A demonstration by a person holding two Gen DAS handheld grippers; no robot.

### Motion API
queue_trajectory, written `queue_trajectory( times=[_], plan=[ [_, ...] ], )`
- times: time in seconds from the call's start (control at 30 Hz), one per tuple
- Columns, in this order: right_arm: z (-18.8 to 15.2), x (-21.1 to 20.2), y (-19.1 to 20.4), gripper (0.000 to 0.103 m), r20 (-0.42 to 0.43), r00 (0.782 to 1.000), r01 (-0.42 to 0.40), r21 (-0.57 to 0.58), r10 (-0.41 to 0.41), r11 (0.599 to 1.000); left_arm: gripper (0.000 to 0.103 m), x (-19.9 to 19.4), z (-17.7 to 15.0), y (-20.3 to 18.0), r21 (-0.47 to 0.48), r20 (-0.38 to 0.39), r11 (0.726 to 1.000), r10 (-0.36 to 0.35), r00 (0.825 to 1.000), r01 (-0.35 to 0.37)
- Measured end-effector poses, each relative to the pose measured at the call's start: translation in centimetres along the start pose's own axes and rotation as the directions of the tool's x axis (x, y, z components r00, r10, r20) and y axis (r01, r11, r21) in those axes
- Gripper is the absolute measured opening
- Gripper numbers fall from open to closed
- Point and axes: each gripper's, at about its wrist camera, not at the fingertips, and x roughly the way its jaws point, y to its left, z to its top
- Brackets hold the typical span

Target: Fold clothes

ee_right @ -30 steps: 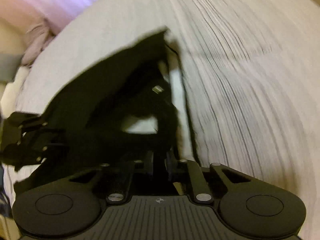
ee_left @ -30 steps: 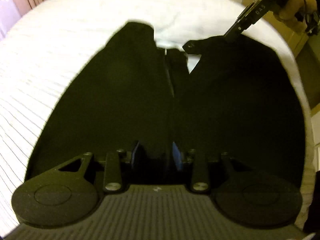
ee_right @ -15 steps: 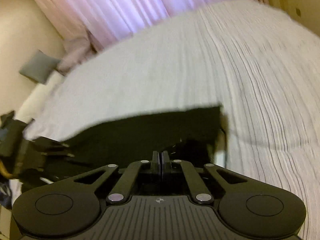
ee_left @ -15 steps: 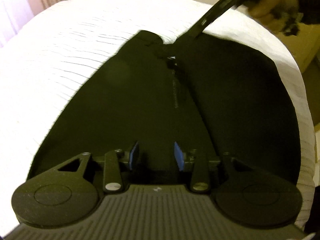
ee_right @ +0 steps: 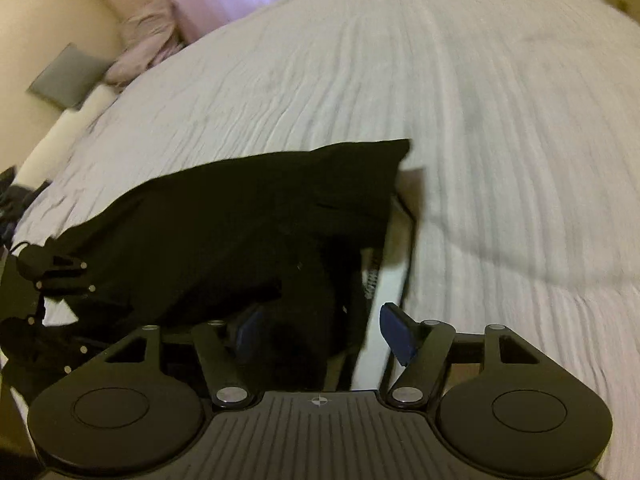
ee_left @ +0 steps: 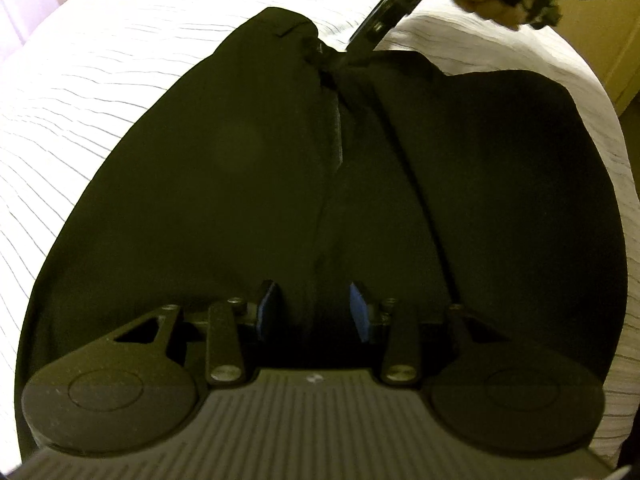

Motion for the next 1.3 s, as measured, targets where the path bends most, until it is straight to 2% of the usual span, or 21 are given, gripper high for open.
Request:
queue_trajectory(
  times=[0.1, 0.23, 0.27, 0.3, 0.33, 0.4, 0.57, 0.63, 0.73, 0.77, 0.8, 0.83, 0.87, 1.03, 1.17, 1.2, 1.23, 1.27, 1.3],
  plan=[
    [1.1, 2.5, -0.7, 0.067, -0.038, 0.999, -0.033, -0.004, 0.033, 0.999, 0.036, -0.5, -0.3, 0.0, -0.006, 0.000, 1.000, -0.003, 1.000, 0.003],
    [1.2, 4.9, -2.8, 0.061, -0.068, 0.995, -0.062, 0.084, 0.067, 0.995, 0.036, -0.8, -0.6, 0.0, -0.004, -0.001, 1.000, -0.003, 1.000, 0.003],
    [1.0, 5.0, -2.9, 0.046, -0.065, 0.996, -0.060, 0.104, 0.067, 0.993, 0.036, -1.0, -0.7, 0.0, -0.004, -0.001, 1.000, -0.003, 1.000, 0.003],
    [0.9, 4.6, -3.0, 0.039, -0.070, 0.995, -0.061, 0.133, 0.071, 0.989, 0.036, -0.9, -0.6, 0.1, -0.007, -0.001, 1.000, -0.003, 1.000, 0.003],
    [0.8, 4.1, -3.0, 0.016, -0.074, 0.994, -0.064, 0.160, 0.076, 0.985, 0.036, -0.8, -0.5, 0.1, -0.011, -0.001, 1.000, -0.004, 1.000, 0.004],
    [0.0, 2.2, -2.6, 0.010, -0.075, 0.992, -0.082, 0.189, 0.097, 0.979, 0.036, -1.4, -0.4, 0.3, -0.011, 0.012, 1.000, -0.006, 1.000, 0.006],
    [-3.9, -3.7, -2.0, 0.007, -0.061, 0.996, -0.048, 0.297, 0.069, 0.954, 0.037, -2.6, 0.2, 0.8, -0.017, 0.060, 1.000, -0.015, 0.998, 0.016],
    [-5.6, -3.5, -1.9, 0.007, -0.093, 0.995, -0.012, 0.293, 0.040, 0.956, 0.037, -2.1, 0.5, 1.0, -0.006, 0.053, 1.000, -0.019, 0.998, 0.019],
    [-6.2, -3.2, -2.2, 0.009, -0.041, 0.999, -0.006, 0.338, 0.021, 0.941, 0.037, -1.8, 0.9, 1.2, 0.008, 0.044, 1.000, -0.011, 0.999, 0.011],
    [-6.1, -3.5, -2.2, 0.028, -0.017, 1.000, 0.008, 0.346, -0.002, 0.938, 0.037, -2.0, 0.7, 1.3, 0.006, 0.044, 1.000, -0.006, 0.999, 0.005],
    [-5.9, -3.9, -2.1, 0.041, 0.008, 1.000, 0.021, 0.353, -0.025, 0.935, 0.037, -2.3, 0.6, 1.4, 0.002, 0.045, 1.000, 0.000, 0.999, 0.000],
    [-5.8, -4.3, -2.1, 0.066, 0.032, 0.999, 0.030, 0.360, -0.044, 0.932, 0.037, -2.6, 0.4, 1.5, -0.001, 0.045, 1.000, 0.005, 0.999, -0.005],
    [-5.7, -4.9, -1.8, 0.070, 0.056, 0.998, 0.017, 0.362, -0.039, 0.932, 0.037, -2.8, 0.1, 1.4, -0.005, 0.042, 1.000, 0.010, 0.999, -0.009],
    [-6.7, -7.2, -0.1, 0.070, 0.102, 0.995, -0.052, 0.385, 0.013, 0.922, 0.037, -4.4, -1.7, 0.7, -0.045, 0.029, 0.999, 0.025, 0.999, -0.023],
    [-7.3, -6.5, 1.3, 0.067, 0.089, 0.996, -0.047, 0.392, 0.013, 0.919, 0.038, -5.1, -2.9, -0.4, -0.081, 0.015, 0.996, 0.022, 1.000, -0.021],
    [-7.1, -6.1, 1.3, 0.061, 0.076, 0.997, -0.035, 0.401, 0.005, 0.915, 0.038, -5.3, -3.3, -0.7, -0.086, 0.012, 0.996, 0.020, 1.000, -0.019],
    [-6.9, -5.7, 1.2, 0.047, 0.062, 0.998, -0.024, 0.411, -0.002, 0.911, 0.038, -5.3, -3.5, -1.0, -0.090, 0.008, 0.996, 0.016, 1.000, -0.015],
    [-6.8, -5.2, 1.2, 0.037, 0.049, 0.999, -0.013, 0.420, -0.009, 0.908, 0.038, -5.5, -3.7, -1.2, -0.091, 0.006, 0.996, 0.014, 1.000, -0.014],
    [-6.6, -4.8, 1.2, 0.034, 0.037, 0.999, -0.004, 0.429, -0.013, 0.903, 0.038, -5.7, -4.0, -1.4, -0.092, 0.005, 0.996, 0.013, 1.000, -0.012]
  ],
)
